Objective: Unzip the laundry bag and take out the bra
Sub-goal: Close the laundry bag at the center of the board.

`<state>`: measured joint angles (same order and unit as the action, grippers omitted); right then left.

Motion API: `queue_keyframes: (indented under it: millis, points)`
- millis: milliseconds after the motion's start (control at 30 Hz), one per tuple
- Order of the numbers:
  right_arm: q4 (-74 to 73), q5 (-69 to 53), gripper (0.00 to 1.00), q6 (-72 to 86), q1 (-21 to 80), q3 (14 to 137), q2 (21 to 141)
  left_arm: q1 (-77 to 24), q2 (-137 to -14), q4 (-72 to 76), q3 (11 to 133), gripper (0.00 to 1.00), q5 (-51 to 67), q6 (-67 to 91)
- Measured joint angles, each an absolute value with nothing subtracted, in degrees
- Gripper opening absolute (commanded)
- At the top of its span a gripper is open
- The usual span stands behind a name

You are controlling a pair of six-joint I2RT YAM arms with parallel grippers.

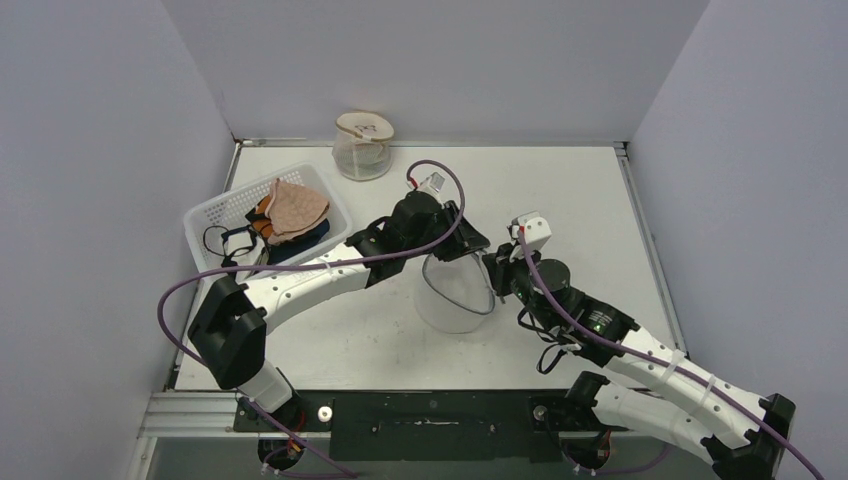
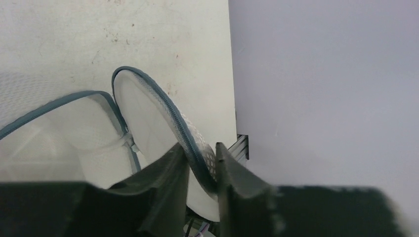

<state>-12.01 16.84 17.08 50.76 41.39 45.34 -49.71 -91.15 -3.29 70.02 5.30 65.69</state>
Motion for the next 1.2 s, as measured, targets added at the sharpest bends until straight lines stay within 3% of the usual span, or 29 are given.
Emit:
queue_keyframes:
  millis: [67,133,300,433,767,1200]
  points:
    - [-12.05,16.75,0.08,17.1,50.98,41.39,45.76,-49.63,-91.15,-3.16,70.02,0.07,5.32,65.65]
    - [-12.14,16.53,0.17,17.12,51.11,41.39,46.02,-49.6,-91.13,-3.05,70.02,0.0,5.52,65.73]
    - [-12.56,16.01,0.67,17.72,51.11,41.41,46.06,-49.3,-91.13,-2.85,70.0,0.0,5.63,65.47]
    - [-13.3,15.55,0.83,18.55,51.11,41.43,45.65,-48.69,-90.3,-1.37,68.66,0.0,5.69,65.25]
    - [-11.49,14.46,0.89,25.26,47.99,38.04,40.47,-45.98,-84.93,7.38,56.31,0.0,7.88,63.46]
    - [-2.72,-11.11,0.86,42.92,18.0,22.28,36.53,-39.86,-84.88,21.78,47.07,0.0,15.75,60.88]
